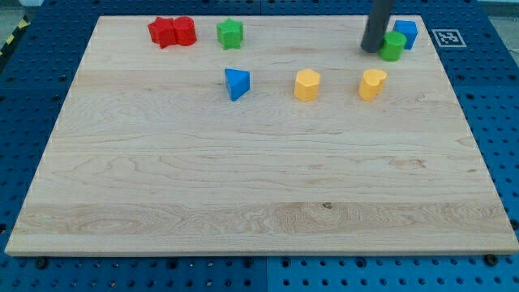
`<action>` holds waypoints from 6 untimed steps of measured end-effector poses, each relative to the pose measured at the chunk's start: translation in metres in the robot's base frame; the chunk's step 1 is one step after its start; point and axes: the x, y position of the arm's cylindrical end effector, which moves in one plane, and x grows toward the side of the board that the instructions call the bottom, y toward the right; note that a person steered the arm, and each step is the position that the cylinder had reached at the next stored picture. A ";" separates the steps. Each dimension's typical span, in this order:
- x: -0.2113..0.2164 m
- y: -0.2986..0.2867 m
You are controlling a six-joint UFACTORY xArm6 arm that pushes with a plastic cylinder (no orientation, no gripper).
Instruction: Point at red circle
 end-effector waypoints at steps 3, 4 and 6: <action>0.028 -0.041; 0.024 -0.110; -0.055 -0.133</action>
